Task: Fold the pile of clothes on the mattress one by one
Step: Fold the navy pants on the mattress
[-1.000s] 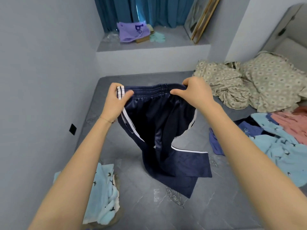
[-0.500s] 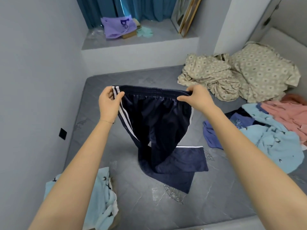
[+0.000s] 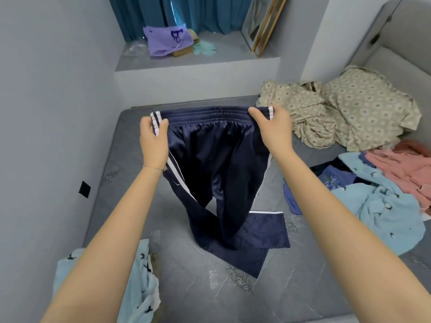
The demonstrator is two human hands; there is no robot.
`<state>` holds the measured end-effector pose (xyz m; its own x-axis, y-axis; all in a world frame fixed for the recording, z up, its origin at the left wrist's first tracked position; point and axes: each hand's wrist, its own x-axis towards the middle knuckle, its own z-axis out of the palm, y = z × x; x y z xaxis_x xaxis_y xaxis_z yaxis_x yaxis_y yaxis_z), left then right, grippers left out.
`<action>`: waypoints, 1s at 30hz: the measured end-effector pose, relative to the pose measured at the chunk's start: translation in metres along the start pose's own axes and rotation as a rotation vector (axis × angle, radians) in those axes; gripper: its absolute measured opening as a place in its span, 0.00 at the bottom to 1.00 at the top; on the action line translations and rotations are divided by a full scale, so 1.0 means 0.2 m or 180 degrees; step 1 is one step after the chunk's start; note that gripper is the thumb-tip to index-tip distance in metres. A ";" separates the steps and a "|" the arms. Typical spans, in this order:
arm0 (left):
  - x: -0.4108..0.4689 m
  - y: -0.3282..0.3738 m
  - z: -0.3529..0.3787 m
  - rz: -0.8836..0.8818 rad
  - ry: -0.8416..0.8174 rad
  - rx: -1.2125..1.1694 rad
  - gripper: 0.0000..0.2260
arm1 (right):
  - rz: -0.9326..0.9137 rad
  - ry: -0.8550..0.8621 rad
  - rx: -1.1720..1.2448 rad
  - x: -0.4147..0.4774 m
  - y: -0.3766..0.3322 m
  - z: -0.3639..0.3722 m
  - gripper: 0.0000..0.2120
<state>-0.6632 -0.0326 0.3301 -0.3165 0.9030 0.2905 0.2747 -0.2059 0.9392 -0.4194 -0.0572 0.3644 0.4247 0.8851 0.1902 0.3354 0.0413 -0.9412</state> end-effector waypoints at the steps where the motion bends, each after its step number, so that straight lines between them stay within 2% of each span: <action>1: -0.05 -0.02 0.04 -0.0147 0.0012 0.0015 0.14 | 0.0204 -0.0017 0.0099 -0.01 0.05 0.01 0.15; 4: -0.20 -0.02 0.15 -0.0542 0.0018 -0.0134 0.12 | 0.0731 -0.0229 0.0406 -0.05 0.14 0.05 0.16; 7: -0.31 0.01 0.26 -0.0512 -0.0449 -0.0434 0.08 | 0.0827 -0.0569 0.0267 -0.10 0.14 0.10 0.16; 10: -0.40 0.06 0.34 -0.0432 -0.0915 -0.0586 0.08 | 0.0887 -0.0961 0.0499 -0.15 0.11 0.14 0.18; 12: -0.45 0.09 0.36 -0.0436 -0.1162 -0.0710 0.08 | 0.1002 -0.1165 0.0780 -0.16 0.09 0.15 0.29; 14: -0.47 0.07 0.35 -0.0206 -0.1285 -0.0490 0.14 | 0.1235 -0.1368 0.0834 -0.16 0.06 0.15 0.42; 17: -0.46 0.03 0.32 0.0107 -0.1119 0.0051 0.11 | 0.1331 -0.1478 0.0818 -0.13 0.07 0.14 0.38; 19: -0.46 0.02 0.31 0.0178 -0.1024 0.0081 0.07 | 0.1357 -0.1468 0.0640 -0.09 0.08 0.14 0.34; 20: -0.47 0.02 0.30 0.0240 -0.1052 0.0028 0.07 | 0.1426 -0.1517 0.0506 -0.08 0.07 0.14 0.36; 23: -0.47 0.03 0.28 0.0526 -0.1656 0.0133 0.09 | 0.1807 -0.1964 0.0266 -0.05 0.06 0.16 0.41; 25: -0.47 0.02 0.25 0.0468 -0.2145 0.0260 0.10 | 0.1809 -0.1852 0.0147 -0.04 0.08 0.17 0.33; 26: -0.46 0.01 0.23 0.0311 -0.2146 0.0139 0.09 | 0.1756 -0.1735 0.0147 -0.05 0.11 0.18 0.26; 28: -0.42 -0.03 0.18 0.0017 -0.1674 -0.0280 0.07 | 0.1597 -0.1691 0.0148 -0.07 0.15 0.18 0.11; 30: -0.37 -0.09 0.14 -0.0263 -0.1233 -0.0276 0.09 | 0.1435 -0.1949 0.0249 -0.10 0.15 0.18 0.05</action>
<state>-0.6200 -0.0856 0.2874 0.0359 0.9897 0.1383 0.1799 -0.1426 0.9733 -0.4475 -0.0570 0.3226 -0.0431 0.9221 -0.3846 0.1699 -0.3725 -0.9123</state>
